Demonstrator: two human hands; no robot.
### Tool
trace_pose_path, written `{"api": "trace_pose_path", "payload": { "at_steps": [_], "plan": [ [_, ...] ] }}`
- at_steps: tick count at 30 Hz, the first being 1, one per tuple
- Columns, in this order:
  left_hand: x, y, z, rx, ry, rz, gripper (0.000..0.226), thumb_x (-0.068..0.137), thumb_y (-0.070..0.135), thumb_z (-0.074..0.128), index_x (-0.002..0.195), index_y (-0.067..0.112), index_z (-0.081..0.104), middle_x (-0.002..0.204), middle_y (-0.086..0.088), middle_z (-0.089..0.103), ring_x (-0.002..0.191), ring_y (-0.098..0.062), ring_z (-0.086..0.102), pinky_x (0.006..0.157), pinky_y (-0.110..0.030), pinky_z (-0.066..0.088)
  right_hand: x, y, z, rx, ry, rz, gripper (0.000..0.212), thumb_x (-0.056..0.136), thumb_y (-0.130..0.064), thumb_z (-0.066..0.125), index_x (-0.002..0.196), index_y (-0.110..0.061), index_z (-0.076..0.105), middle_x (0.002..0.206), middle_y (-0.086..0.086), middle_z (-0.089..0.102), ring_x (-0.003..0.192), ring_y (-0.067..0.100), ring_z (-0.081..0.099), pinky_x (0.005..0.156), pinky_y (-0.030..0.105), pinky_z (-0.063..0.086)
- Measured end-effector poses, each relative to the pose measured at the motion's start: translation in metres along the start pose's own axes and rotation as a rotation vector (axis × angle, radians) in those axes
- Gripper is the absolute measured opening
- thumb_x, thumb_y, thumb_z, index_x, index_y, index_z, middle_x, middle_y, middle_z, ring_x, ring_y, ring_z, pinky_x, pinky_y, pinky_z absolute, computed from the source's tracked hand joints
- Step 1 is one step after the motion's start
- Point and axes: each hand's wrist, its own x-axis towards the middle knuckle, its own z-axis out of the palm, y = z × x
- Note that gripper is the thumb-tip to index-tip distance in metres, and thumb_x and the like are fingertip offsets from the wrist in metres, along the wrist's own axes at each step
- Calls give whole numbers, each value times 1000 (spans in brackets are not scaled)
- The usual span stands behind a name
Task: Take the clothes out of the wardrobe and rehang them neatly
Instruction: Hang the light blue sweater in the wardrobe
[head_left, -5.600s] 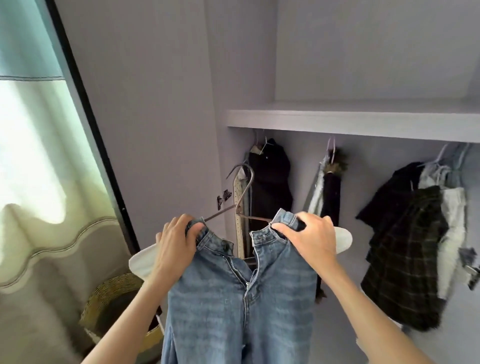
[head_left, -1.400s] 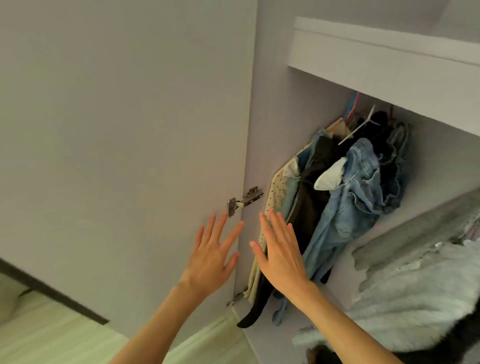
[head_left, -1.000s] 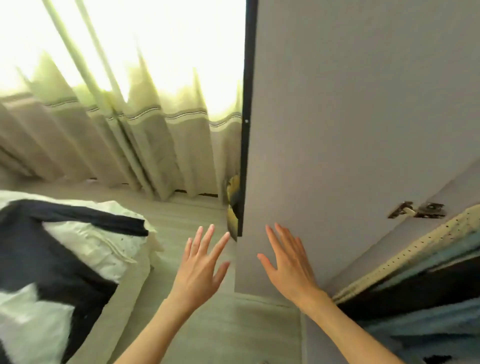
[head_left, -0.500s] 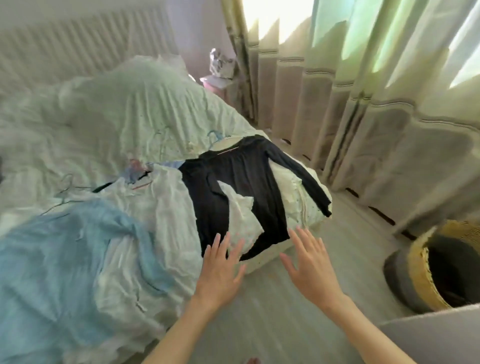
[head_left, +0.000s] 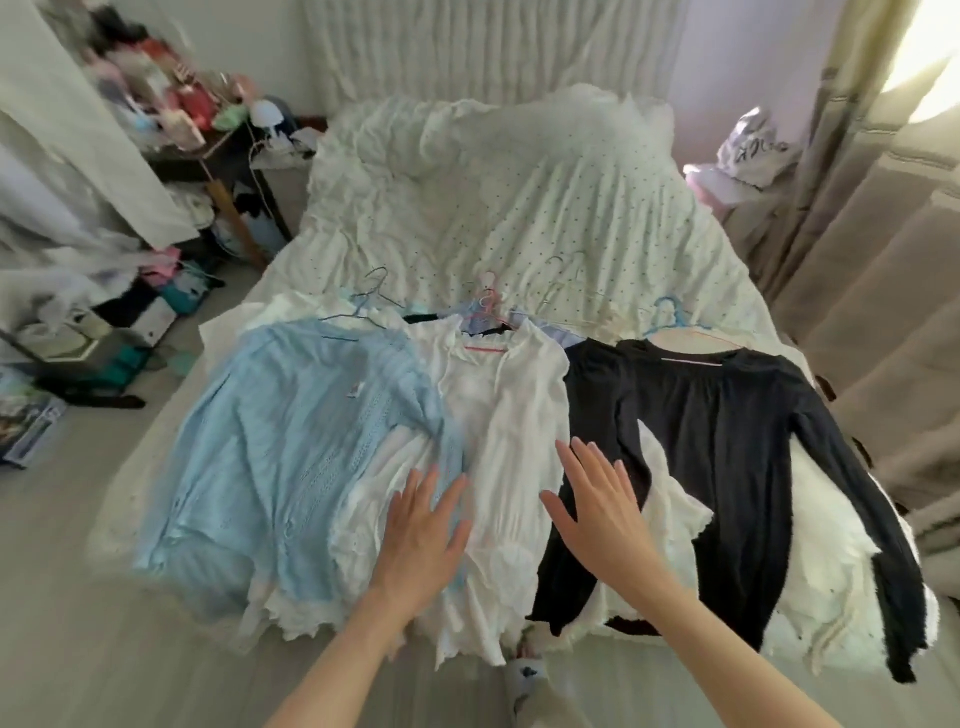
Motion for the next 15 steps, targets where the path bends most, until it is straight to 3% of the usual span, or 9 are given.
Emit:
{"api": "trace_pose_path", "payload": {
  "at_steps": [7,9,12,13,15],
  "plan": [
    [47,-42,-11,2,-14,-182,83,73,59,-4,148,28,15,157,-4,4,144,-25,-6,115,-40,0,96,-5,14,-10,-137,-127,63,97,-47,33,149,-21,10,156,1,15,145,18,5,117,38,3],
    [57,-59,-13,6,-27,-239,75,80,55,9,144,23,30,153,-11,20,142,-33,12,112,-47,14,124,-12,22,-8,-174,-150,62,97,-46,33,149,-21,10,156,1,15,145,18,5,117,38,5],
    [75,-87,-15,-21,-110,-284,52,84,41,35,126,15,52,128,-20,55,117,-44,51,86,-57,44,161,-26,40,-7,-232,-172,62,97,-47,33,149,-21,11,156,1,16,144,18,8,116,38,6],
    [84,-99,-14,-16,-110,-294,50,84,40,37,124,15,53,125,-20,57,113,-45,54,83,-57,45,173,-30,49,-5,-250,-173,62,97,-47,33,149,-21,12,155,0,17,144,17,9,116,38,7],
    [103,-120,-15,-53,-96,-308,57,85,43,31,130,13,52,133,-21,50,123,-45,44,93,-59,38,200,-42,65,0,-289,-168,63,96,-49,32,149,-20,15,155,2,19,144,19,11,116,38,9]
  ]
}}
